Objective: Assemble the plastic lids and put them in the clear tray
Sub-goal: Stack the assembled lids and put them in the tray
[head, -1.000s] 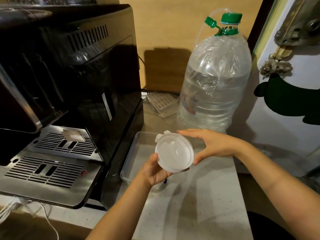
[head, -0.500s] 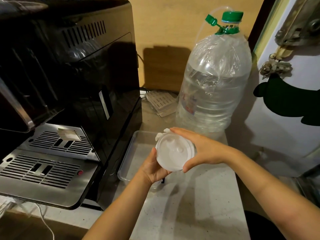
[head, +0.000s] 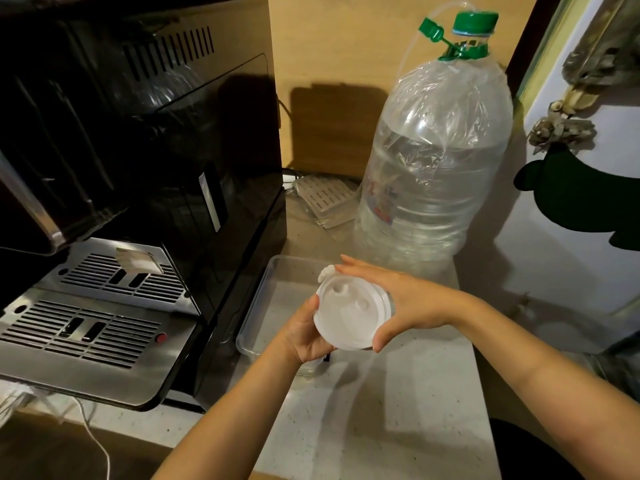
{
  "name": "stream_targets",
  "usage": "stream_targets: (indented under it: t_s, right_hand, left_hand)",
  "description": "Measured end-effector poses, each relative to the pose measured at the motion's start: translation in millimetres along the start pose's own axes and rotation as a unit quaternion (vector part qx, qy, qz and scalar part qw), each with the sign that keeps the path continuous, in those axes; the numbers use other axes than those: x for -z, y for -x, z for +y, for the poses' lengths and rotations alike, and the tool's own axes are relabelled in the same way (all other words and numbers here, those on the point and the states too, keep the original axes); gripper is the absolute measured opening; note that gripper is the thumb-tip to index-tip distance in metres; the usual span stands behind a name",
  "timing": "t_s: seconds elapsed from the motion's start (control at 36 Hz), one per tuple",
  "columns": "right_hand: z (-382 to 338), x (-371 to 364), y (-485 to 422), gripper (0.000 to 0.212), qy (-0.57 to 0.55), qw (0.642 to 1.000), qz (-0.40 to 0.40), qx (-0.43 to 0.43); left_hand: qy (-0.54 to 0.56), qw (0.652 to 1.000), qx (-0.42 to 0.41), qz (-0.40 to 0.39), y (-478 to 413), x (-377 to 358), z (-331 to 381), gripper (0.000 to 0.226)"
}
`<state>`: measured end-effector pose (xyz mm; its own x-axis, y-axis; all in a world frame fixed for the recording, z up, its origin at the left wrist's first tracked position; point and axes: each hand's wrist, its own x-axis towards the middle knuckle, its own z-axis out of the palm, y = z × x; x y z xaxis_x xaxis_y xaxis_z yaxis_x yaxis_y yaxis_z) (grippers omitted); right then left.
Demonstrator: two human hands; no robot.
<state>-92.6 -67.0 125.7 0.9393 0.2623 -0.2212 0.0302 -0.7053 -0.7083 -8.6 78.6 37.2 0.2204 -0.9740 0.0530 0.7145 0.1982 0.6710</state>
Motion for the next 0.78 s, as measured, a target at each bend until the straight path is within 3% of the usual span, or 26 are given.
stream_targets:
  t_s: [0.14,0.28,0.44,0.58,0.72,0.78]
  right_hand:
    - [4.5,-0.1,-1.8,0.1,-0.01,1.0,-0.008,-0.004]
    - [7.2,-0.2,-6.1,0.103,0.002,1.0,-0.008,-0.011]
    - [11.0,-2.1,-21.1,0.109,0.061,0.998,0.033,-0.002]
    - [9.1,-1.4,-42.6,0.09,-0.015,0.999,0.043,0.001]
    - [10.1,-11.1,-71.7,0.064,-0.163,0.982,0.082,-0.048]
    - [10.9,-17.2,-82.4,0.056,-0.209,0.97,0.1,-0.07]
  left_hand:
    - [-0.014,1.0,0.003,-0.008,-0.7,-1.2,2.0,0.068]
    - [-0.068,0.997,0.018,0.04,1.2,2.3,5.4,0.079]
    - [-0.233,0.964,0.002,0.131,8.8,9.0,30.0,0.078]
    - [-0.351,0.905,-0.014,0.238,11.5,16.6,48.3,0.076]
    - [-0.481,0.81,-0.046,0.333,10.0,16.9,49.7,0.088]
    - [-0.536,0.751,-0.027,0.385,9.3,22.9,42.9,0.095]
